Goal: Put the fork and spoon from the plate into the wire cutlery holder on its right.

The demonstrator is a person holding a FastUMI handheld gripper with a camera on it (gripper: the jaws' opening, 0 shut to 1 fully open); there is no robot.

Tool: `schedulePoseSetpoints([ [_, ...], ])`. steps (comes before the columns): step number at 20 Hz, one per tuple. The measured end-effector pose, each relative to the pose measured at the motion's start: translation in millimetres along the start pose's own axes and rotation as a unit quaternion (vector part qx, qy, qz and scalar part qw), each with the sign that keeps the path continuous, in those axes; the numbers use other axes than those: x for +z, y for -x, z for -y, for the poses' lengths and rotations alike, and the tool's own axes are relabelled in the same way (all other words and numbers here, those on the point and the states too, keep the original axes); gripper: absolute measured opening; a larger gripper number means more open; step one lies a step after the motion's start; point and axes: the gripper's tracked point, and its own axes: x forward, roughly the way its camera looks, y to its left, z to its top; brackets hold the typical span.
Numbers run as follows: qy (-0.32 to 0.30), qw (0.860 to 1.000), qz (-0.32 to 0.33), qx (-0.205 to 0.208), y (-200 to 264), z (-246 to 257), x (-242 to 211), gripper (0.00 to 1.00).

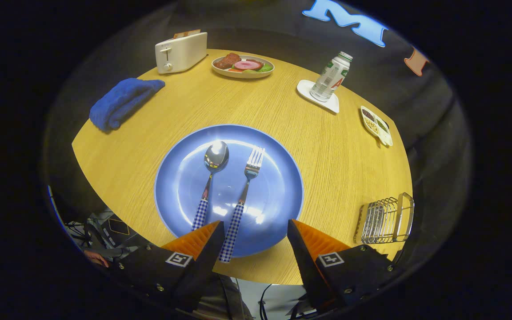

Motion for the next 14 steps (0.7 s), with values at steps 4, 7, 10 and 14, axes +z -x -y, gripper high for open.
schedulePoseSetpoints([
  [4,0.004,0.999,-0.047,0.010,-10.8,-6.7,-11.1,0.79],
  [7,0.020,0.994,-0.103,0.016,-21.3,-6.4,-25.7,0.40],
  [10,0.021,0.989,-0.141,0.037,-17.8,-8.5,-24.8,0.12],
  [14,0.007,0.982,-0.174,0.076,-14.5,-6.9,-26.1,0.01],
])
